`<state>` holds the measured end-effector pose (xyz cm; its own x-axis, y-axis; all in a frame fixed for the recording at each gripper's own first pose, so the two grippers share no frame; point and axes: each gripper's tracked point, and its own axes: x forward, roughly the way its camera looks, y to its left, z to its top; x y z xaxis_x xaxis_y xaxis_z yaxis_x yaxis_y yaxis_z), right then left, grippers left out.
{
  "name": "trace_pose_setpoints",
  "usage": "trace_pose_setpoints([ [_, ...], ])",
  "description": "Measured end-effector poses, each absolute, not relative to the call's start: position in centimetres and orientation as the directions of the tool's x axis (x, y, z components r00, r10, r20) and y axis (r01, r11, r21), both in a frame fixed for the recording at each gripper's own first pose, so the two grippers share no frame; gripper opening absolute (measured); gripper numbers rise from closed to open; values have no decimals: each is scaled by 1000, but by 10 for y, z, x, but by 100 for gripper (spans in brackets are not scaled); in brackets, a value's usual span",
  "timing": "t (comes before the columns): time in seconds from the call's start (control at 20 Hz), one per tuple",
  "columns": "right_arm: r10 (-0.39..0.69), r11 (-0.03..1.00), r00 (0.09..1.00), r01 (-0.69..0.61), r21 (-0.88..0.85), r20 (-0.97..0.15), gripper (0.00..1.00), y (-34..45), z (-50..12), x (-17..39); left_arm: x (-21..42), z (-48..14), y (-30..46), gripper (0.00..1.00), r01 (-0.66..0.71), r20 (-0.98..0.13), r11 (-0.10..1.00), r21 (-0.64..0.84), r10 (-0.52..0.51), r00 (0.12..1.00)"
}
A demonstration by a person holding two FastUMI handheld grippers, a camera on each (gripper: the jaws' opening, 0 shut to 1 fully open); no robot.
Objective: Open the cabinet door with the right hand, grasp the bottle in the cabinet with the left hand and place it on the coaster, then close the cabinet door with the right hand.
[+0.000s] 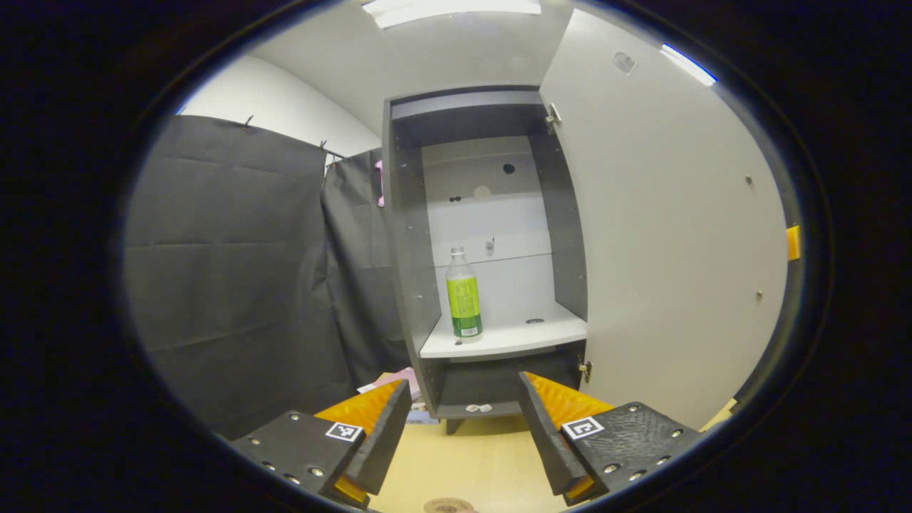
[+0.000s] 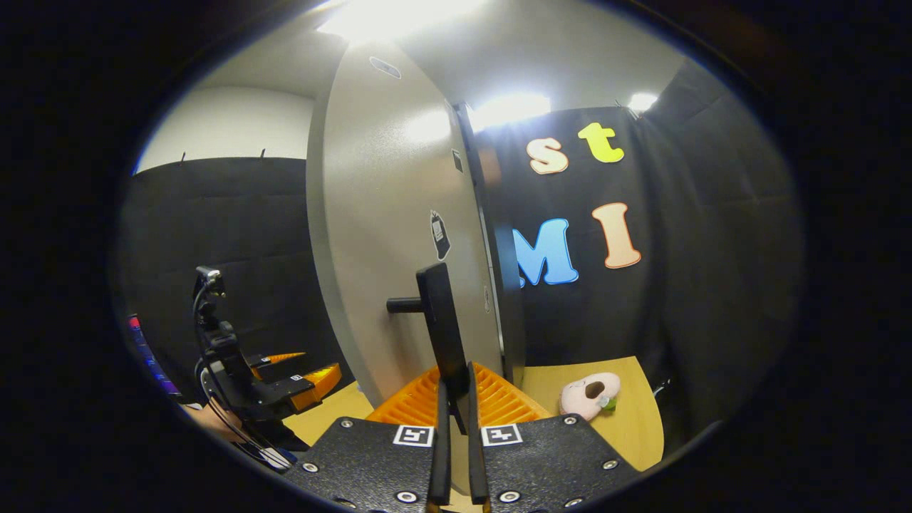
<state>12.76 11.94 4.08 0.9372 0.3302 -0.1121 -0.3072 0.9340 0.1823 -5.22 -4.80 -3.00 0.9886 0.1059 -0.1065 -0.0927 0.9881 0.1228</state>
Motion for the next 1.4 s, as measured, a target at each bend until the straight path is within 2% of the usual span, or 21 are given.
trace_pose_setpoints([
  [0.15,292,945,946,-262,197,-139,10,120,34,122,-7,-27,-32,92,-92,-84,988,121,102,991],
  [0.2,300,936,944,-265,231,-137,9,120,32,116,8,-24,-27,86,-94,-79,988,124,104,991],
  [0.3,291,929,948,-248,276,-128,11,115,30,102,39,-17,-26,86,-77,-52,990,119,84,995],
  [0.35,259,938,957,-217,272,-130,22,104,28,99,54,-15,-25,86,-69,-43,990,127,75,996],
  [0.45,164,960,979,-130,248,-124,58,81,26,97,85,-18,-28,86,-46,-42,990,134,52,998],
  [0.5,105,970,987,-75,232,-120,64,67,26,96,100,-18,-32,86,-29,-38,990,140,35,999],
  [0.55,31,978,992,-6,206,-120,76,52,24,97,112,-19,-34,86,-17,-34,989,147,22,999],
  [0.6,-38,982,993,58,177,-116,82,36,24,95,125,-21,-35,86,-9,-36,988,153,15,999],
  [0.65,-102,982,990,116,148,-101,94,23,28,96,138,-25,-35,92,-7,-40,989,151,13,999],
  [0.7,-167,975,983,176,133,-77,95,9,33,93,151,-29,-36,92,5,-47,990,139,2,999],
  [0.75,-215,967,975,219,133,-49,95,-1,39,90,162,-32,-38,85,14,-55,992,127,-7,998],
  [0.8,-240,960,970,243,142,-33,95,-5,42,89,171,-33,-36,85,12,-58,992,123,-5,998],
  [0.85,-266,952,964,267,149,-29,91,-8,42,87,182,-34,-34,85,14,-57,992,128,-7,998],
  [0.9,-287,945,957,289,153,-32,95,-12,40,85,194,-33,-31,92,19,-53,991,132,-12,999],
  [0.95,-304,940,952,306,149,-39,95,-13,38,84,203,-35,-33,92,33,-55,992,123,-26,998],
  [1.0,-326,934,944,329,138,-45,95,-15,36,83,213,-37,-33,85,40,-58,993,113,-34,998],
  [1.15,-388,914,920,391,107,-53,95,-20,31,77,239,-39,-22,85,32,-56,993,112,-26,998],
  [1.2,-407,906,912,411,105,-58,95,-21,29,76,246,-41,-23,89,42,-57,993,109,-36,998],
  [1.25,-419,899,906,424,107,-63,96,-20,26,76,252,-45,-24,85,50,-58,993,109,-44,997],
  [1.4,-433,889,896,443,120,-100,95,-13,15,78,271,-53,-24,85,59,-60,992,114,-52,997],
])
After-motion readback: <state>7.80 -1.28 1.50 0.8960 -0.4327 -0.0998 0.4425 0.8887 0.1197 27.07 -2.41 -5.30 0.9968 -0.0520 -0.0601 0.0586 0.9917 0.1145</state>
